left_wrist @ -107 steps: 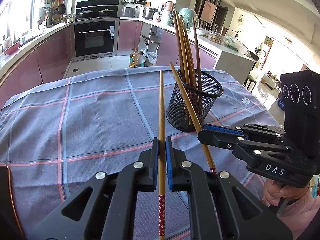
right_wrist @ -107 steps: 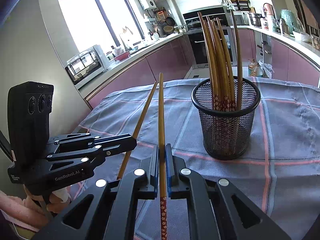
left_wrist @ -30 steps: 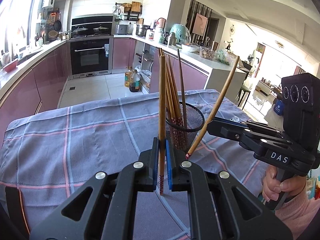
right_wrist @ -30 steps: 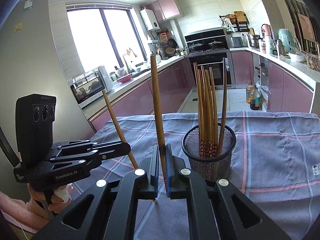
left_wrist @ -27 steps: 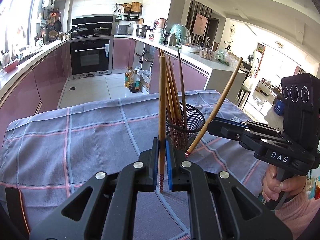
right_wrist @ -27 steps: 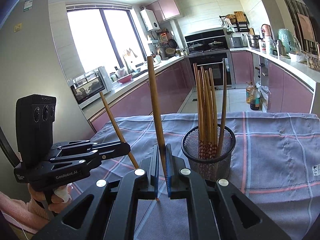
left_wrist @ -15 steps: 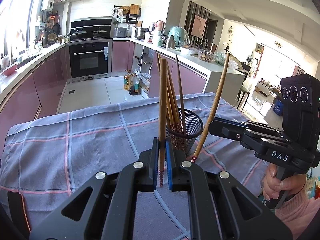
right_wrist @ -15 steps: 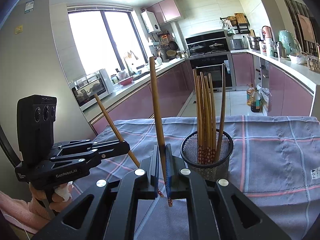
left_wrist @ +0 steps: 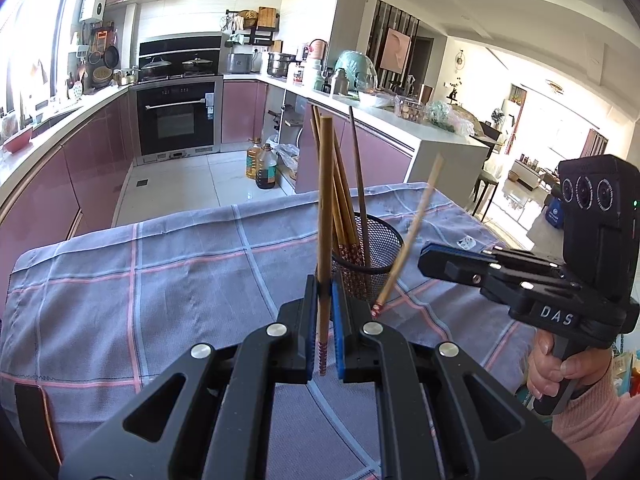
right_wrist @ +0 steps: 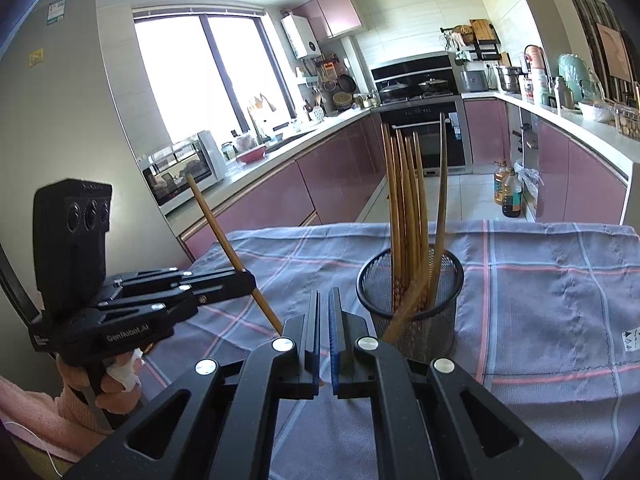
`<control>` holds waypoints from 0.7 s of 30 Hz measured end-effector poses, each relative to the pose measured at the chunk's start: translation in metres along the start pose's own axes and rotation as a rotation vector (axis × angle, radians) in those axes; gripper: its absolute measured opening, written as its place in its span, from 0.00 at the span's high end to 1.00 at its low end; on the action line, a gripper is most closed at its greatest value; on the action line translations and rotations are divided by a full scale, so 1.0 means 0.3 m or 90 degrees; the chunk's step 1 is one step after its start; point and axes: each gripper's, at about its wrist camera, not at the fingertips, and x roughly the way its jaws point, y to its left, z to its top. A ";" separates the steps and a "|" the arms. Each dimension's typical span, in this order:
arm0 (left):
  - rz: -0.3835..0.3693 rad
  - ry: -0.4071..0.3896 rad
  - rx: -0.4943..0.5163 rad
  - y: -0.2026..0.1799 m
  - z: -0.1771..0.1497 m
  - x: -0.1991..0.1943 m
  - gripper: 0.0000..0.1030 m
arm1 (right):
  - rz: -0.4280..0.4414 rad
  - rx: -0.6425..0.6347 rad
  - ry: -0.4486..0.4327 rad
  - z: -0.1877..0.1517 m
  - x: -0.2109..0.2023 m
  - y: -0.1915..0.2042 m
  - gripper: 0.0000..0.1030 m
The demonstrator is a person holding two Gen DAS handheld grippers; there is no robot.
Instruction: Organize utensils
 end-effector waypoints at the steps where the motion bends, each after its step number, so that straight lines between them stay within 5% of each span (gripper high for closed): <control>1: 0.000 0.002 -0.001 0.000 0.000 0.003 0.93 | -0.002 0.000 0.009 -0.009 0.008 -0.008 0.96; 8: -0.002 0.012 -0.007 0.012 -0.012 0.016 0.93 | -0.047 0.068 0.061 -0.100 0.052 -0.119 0.94; 11: -0.006 0.013 -0.009 0.016 -0.016 0.019 0.93 | -0.073 0.108 0.073 -0.138 0.042 -0.179 0.86; 13: -0.008 0.014 -0.007 0.013 -0.016 0.021 0.93 | -0.094 0.137 0.080 -0.170 0.031 -0.213 0.73; 15: -0.011 0.014 -0.006 0.012 -0.014 0.024 0.93 | -0.102 0.153 0.089 -0.197 0.029 -0.237 0.72; 21: -0.010 0.014 -0.005 0.006 -0.010 0.025 0.93 | -0.081 0.092 0.133 -0.226 0.105 -0.149 0.72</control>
